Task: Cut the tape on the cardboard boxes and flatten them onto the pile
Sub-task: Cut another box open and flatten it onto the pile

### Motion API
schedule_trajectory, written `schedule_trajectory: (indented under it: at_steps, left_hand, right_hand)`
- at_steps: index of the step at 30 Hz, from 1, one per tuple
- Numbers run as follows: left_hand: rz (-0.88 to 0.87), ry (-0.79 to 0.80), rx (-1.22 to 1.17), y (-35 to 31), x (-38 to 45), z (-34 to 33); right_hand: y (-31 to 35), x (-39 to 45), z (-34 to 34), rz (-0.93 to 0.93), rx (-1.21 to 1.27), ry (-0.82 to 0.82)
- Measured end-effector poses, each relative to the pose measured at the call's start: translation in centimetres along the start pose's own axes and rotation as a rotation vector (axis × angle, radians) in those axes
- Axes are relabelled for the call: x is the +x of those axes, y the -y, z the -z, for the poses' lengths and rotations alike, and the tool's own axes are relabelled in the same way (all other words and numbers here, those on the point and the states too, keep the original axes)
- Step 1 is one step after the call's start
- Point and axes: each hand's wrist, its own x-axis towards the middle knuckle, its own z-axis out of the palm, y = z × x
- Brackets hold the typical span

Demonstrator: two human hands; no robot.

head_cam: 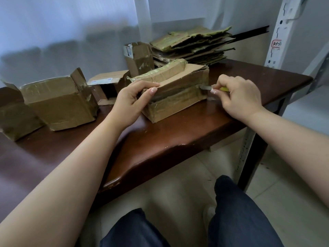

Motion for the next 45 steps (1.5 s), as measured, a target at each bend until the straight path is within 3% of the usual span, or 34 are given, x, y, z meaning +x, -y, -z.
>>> schedule_trajectory:
  at_steps: [4,8,13,17,30,45]
  left_hand:
    - [0.037,0.058,0.087,0.2,0.1,1.7]
    - [0.094,0.167,0.197,-1.6,1.2,2.8]
    - [0.016,0.184,0.457,-5.2,4.7,1.5]
    - [0.057,0.363,0.548,-5.4,6.3,-0.6]
    - [0.158,0.327,0.457,-5.2,6.0,-1.1]
    - [0.206,0.375,0.464,-5.5,6.0,-1.0]
  right_hand:
    - [-1.8,-0.8,0.8,-0.219,0.010,0.005]
    - [-0.8,-0.7,0.8,-0.248,0.148,0.017]
    - [0.4,-0.7,0.2,-0.312,0.227,-0.008]
    - [0.1,-1.0,0.1,-0.273,0.268,-0.026]
    - [0.0,-0.4,-0.3,-0.146,0.375,-0.067]
    - [1.6,-0.3,0.4,-0.063,0.047,0.079]
